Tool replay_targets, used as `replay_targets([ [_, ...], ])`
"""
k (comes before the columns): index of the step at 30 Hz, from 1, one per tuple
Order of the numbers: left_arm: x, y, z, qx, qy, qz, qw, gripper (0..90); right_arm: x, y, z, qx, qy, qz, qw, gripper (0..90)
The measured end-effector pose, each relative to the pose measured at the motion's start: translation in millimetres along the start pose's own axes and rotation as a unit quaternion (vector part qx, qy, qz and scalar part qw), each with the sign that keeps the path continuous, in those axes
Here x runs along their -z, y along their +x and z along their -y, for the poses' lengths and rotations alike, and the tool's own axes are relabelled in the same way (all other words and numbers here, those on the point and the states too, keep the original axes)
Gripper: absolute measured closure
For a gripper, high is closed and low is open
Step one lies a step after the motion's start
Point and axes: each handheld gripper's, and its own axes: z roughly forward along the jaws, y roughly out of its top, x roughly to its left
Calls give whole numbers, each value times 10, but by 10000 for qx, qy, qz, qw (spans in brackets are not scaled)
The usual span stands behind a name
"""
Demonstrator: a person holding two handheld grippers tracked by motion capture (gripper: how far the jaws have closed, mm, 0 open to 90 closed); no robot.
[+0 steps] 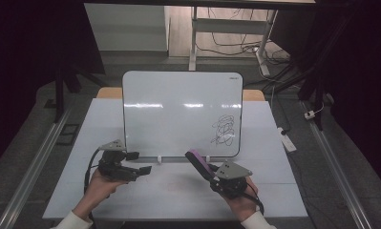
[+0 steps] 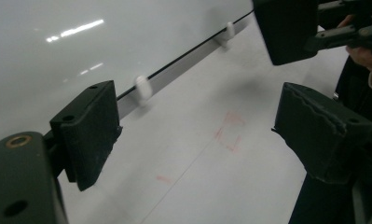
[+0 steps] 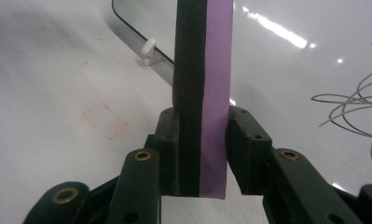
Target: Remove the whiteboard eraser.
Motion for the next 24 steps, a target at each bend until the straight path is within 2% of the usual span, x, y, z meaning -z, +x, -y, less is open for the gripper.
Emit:
replay_targets([
  [5,-126,-95,-135,-160,118,89,9998,131,-27,53,-5,100,26,-41,9999,659],
  [14,-243,-184,-311,-358,134,207,9991,127,-80,138,-3,297,102,-81,9995,658],
  [24,-493,-269,-471,-427,316,466,9975,130,-122,204,2,498,123,-67,9987,659],
])
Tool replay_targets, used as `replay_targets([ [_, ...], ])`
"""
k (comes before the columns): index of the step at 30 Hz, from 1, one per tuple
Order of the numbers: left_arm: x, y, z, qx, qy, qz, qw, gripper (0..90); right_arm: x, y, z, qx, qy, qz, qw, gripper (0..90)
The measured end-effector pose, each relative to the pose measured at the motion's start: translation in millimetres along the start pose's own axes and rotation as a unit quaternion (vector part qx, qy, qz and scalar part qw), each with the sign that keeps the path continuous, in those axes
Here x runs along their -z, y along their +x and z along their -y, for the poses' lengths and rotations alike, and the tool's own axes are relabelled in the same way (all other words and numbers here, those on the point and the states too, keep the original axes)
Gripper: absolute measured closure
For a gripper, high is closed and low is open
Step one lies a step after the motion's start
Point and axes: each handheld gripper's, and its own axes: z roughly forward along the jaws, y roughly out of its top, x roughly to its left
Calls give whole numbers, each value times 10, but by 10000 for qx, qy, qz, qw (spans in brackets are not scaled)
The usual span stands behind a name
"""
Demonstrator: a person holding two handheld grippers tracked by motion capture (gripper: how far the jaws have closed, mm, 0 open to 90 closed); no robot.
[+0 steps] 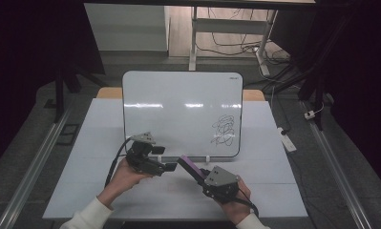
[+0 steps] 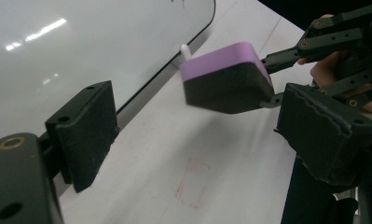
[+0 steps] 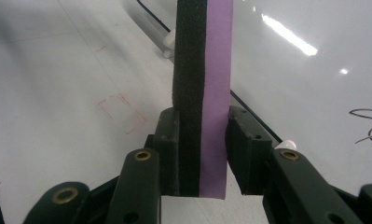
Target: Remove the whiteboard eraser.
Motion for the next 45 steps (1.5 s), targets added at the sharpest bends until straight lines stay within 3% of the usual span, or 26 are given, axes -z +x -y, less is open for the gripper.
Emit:
replay_targets([
  [7,-143,16,-62,73,129,187,9997,136,1,58,-14,271,-50,86,9996,659],
  [14,-222,53,-84,137,198,245,9994,144,-9,106,-18,466,-47,230,9986,658],
  [17,-273,68,-84,170,263,389,9988,156,-12,128,-23,555,-52,274,9981,658],
  [22,-328,69,-79,123,345,629,9973,206,-14,160,-19,701,-99,372,9968,658],
  [24,-347,65,-74,124,380,763,9963,246,-13,174,-18,744,-110,381,9964,658],
  [25,-357,62,-71,117,402,849,9955,318,-14,180,-18,845,-99,389,9956,657],
  [26,-368,60,-70,102,441,931,9946,318,-14,180,-18,845,-99,389,9956,657],
  [30,-376,57,-64,100,491,898,9947,354,-20,200,-12,890,-91,400,9952,654],
  [34,-369,44,-58,26,489,854,9951,361,-40,186,-5,780,-77,284,9965,635],
  [35,-362,40,-58,-1,492,864,9950,366,-45,155,-2,656,-77,125,9977,575],
  [36,-352,36,-57,-31,477,852,9952,366,-45,155,-2,656,-77,125,9977,575],
  [40,-279,34,-54,-145,387,797,9960,373,-12,41,-7,203,-154,-329,9991,417],
  [44,-217,39,-43,-330,350,751,9960,376,77,-133,15,-344,-391,-682,9963,346],
  [45,-205,38,-40,-390,358,728,9959,376,77,-133,15,-344,-391,-682,9963,346],
])
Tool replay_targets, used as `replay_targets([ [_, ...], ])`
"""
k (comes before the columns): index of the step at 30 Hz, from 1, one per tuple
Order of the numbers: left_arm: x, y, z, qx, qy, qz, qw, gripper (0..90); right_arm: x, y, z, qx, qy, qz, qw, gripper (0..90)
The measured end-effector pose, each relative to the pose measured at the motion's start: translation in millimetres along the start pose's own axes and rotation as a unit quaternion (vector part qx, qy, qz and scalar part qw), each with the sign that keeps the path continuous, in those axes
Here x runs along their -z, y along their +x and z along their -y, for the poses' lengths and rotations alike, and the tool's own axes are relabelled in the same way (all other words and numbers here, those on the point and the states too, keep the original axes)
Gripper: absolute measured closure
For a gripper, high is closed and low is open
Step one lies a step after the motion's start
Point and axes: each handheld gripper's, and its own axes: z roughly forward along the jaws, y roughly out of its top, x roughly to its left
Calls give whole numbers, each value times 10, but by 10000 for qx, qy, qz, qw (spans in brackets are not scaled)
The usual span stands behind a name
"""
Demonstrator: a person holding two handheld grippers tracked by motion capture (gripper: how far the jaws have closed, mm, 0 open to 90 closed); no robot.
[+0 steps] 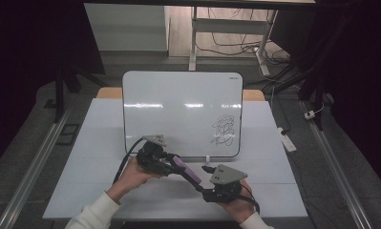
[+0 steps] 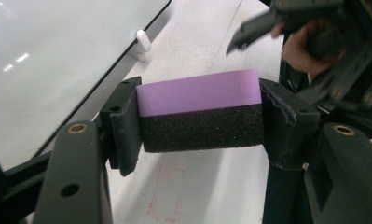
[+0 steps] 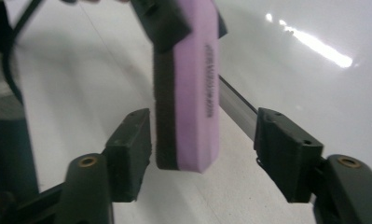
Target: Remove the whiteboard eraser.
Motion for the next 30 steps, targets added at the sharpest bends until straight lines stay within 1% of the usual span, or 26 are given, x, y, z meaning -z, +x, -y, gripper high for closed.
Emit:
replay_targets([
  [4,29,-26,13,-254,58,-58,9996,377,59,-107,1,-240,-81,-135,9996,314],
  [7,40,-38,21,-346,69,-69,9994,378,76,-179,8,-433,-111,-293,9986,303],
  [10,54,-52,28,-446,80,-73,9989,378,93,-229,15,-591,-142,-403,9973,303],
  [15,77,-66,39,-618,70,-23,9981,379,130,-283,-7,-670,-149,-547,9961,305],
  [19,78,-83,46,-758,73,26,9971,379,137,-301,-27,-743,-106,-723,9946,302],
  [22,69,-99,51,-860,92,83,9962,379,128,-301,-39,-749,-38,-868,9934,299],
  [27,47,-126,59,-1011,155,134,9947,379,123,-291,-66,-718,56,-1033,9920,290],
  [30,40,-141,61,-1100,191,191,9936,379,120,-295,-84,-736,108,-1149,9906,279],
])
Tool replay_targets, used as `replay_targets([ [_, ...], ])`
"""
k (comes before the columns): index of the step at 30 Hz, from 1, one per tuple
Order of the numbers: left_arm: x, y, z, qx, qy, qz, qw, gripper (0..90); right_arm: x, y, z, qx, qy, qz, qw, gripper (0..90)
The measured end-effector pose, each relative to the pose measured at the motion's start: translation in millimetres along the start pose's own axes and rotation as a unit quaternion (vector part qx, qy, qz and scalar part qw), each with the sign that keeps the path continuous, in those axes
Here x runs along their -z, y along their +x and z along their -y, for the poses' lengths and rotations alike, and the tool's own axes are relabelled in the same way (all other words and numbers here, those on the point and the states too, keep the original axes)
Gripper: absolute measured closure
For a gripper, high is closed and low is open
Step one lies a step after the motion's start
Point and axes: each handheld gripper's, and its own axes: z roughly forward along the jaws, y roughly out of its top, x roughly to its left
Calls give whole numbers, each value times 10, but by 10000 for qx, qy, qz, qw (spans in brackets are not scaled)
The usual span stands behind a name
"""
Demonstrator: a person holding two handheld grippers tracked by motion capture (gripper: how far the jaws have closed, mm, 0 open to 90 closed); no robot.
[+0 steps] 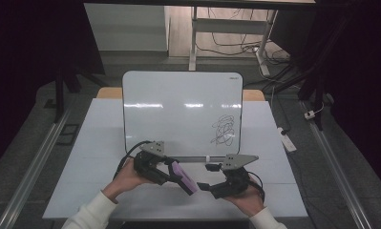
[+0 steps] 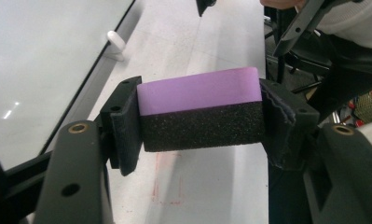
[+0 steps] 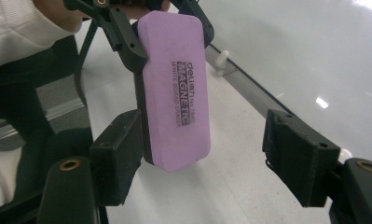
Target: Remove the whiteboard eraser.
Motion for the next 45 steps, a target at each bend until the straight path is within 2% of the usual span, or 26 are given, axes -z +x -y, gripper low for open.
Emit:
replay_targets([
  [10,-57,-59,-14,-335,140,167,9992,379,-69,-63,-52,-232,210,-585,9978,245],
  [17,-67,-88,-24,-422,130,244,9987,379,-184,-79,-72,-213,369,-827,9957,237],
  [21,-77,-103,-29,-470,108,328,9983,379,-291,-86,-68,-257,532,-1146,9916,227],
  [23,-86,-114,-33,-483,95,364,9981,379,-336,-94,-66,-299,531,-1360,9888,229],
  [27,-101,-135,-41,-571,94,466,9972,379,-407,-110,-63,-333,514,-1618,9849,243],
  [31,-108,-154,-49,-611,57,523,9967,379,-453,-109,-45,-374,541,-1797,9815,302],
  [33,-110,-154,-47,-604,76,517,9968,379,-464,-96,-36,-359,515,-1888,9800,381],
  [39,-94,-137,-42,-557,41,465,9974,378,-437,-74,-54,-289,473,-1724,9835,396],
  [45,-99,-112,-28,-450,34,418,9981,377,-430,-39,-63,-145,466,-1437,9884,400],
])
